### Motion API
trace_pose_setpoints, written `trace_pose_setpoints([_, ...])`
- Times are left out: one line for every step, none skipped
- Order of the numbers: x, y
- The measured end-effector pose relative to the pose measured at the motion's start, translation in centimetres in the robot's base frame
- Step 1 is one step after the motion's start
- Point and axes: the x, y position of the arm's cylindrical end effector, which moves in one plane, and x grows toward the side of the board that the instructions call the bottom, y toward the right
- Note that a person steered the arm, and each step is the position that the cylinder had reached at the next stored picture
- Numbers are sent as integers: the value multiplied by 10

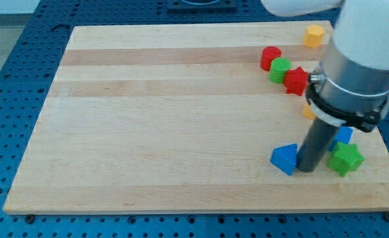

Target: Point at the green star

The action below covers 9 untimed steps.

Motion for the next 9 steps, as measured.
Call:
trace_pose_setpoints([37, 3])
trace_pose_setpoints([61, 14])
trace_pose_setpoints([62, 19])
trace_pose_setpoints([53, 54])
trace_pose_setpoints([51, 59])
trace_pose_setpoints([51, 59])
trace_pose_setpoints([46, 66])
trace_pose_setpoints([46, 81])
trace_pose_setpoints([46, 79])
